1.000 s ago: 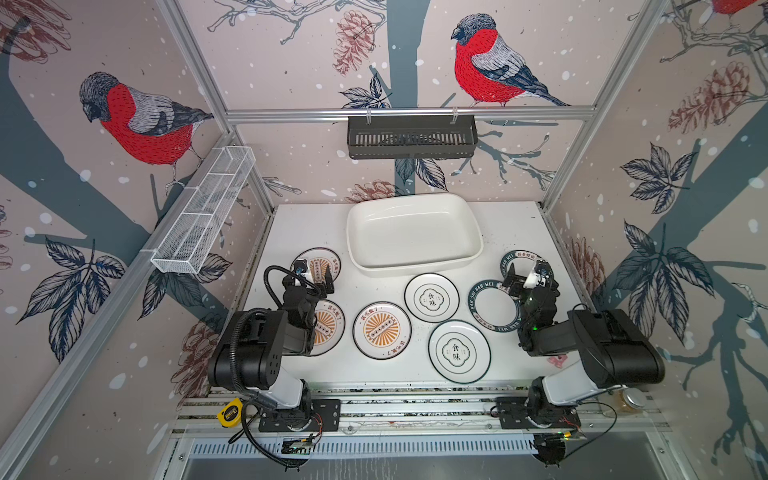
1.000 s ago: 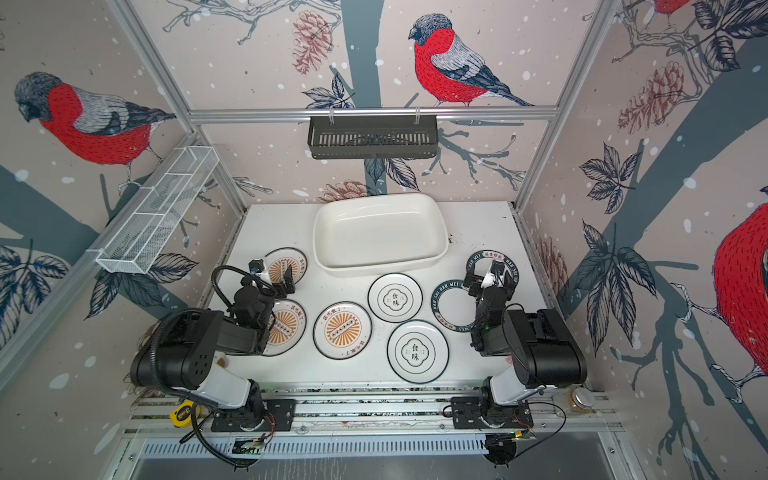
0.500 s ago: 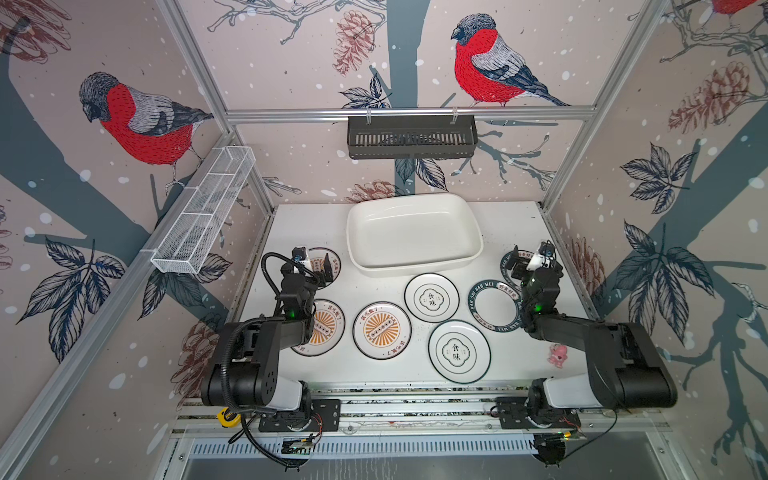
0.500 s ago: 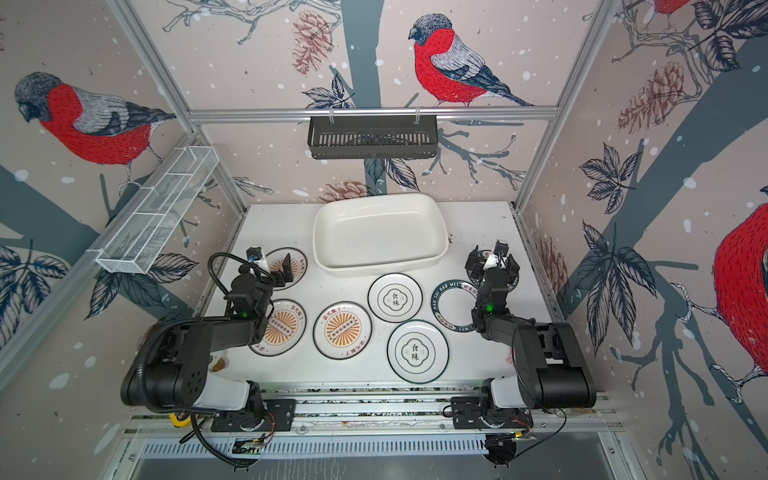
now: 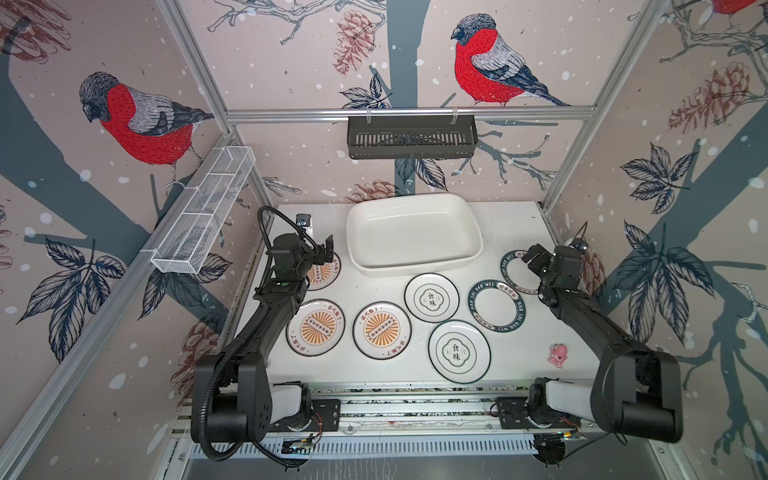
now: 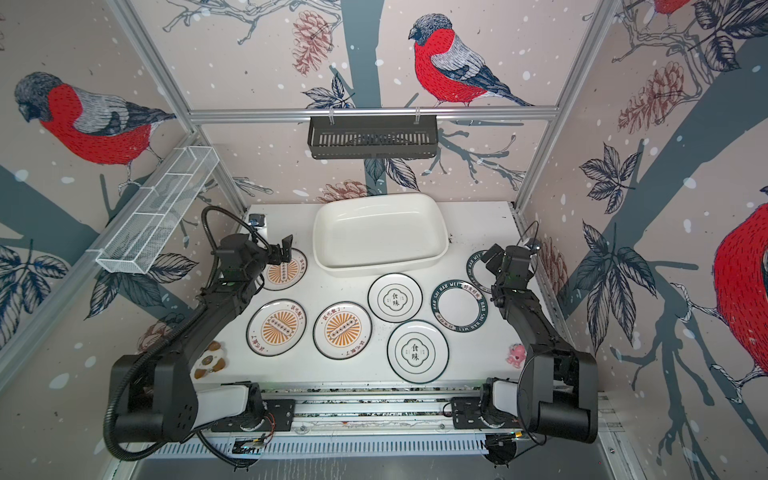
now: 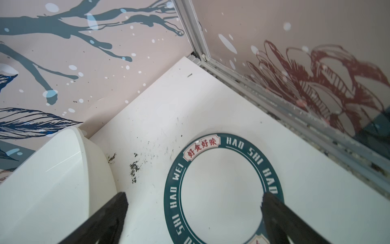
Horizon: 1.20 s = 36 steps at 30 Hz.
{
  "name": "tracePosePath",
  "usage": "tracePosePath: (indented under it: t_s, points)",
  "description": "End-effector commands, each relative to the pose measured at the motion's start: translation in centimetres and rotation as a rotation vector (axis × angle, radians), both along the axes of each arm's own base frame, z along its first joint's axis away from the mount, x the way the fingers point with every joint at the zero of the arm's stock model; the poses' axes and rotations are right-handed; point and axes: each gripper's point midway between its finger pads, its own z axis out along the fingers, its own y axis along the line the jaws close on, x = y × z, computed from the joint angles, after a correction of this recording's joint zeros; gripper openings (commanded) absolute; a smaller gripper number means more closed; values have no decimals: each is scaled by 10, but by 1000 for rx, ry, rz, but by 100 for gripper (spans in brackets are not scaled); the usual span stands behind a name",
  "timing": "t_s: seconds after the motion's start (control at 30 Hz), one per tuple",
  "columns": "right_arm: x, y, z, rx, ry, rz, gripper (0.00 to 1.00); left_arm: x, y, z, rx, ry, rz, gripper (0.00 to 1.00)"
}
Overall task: Place the plates into the plastic bin on the countertop
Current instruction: 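Move the right gripper to the green-rimmed plate while the left arm rises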
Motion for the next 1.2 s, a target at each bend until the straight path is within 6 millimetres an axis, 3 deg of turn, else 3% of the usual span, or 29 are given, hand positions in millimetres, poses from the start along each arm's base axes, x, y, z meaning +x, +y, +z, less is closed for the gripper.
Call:
tracePosePath:
  t_s: [0.0, 0.13, 0.3, 0.53, 0.63, 0.83, 1.17]
  points:
    - [-7, 17, -2, 150, -21, 94, 97, -12, -21, -14, -13, 138, -128, 98]
    - [-18, 4, -15, 188, 43, 56, 96, -8, -37, 5, -53, 151, -210, 98]
    - [-32, -9, -35, 287, 86, 52, 89, -1, -58, 24, -72, 173, -311, 98]
    - [-46, -13, -54, 324, 155, 56, 86, 13, -73, 48, -88, 170, -381, 98]
    - [-52, -16, -78, 359, 216, 45, 83, 17, -77, 57, -102, 175, -407, 98]
    - [-60, -25, -98, 410, 248, 26, 78, 15, -91, 61, -115, 182, -457, 98]
    - [-50, -23, -114, 518, 200, 56, 70, 24, -105, 57, -127, 200, -483, 98]
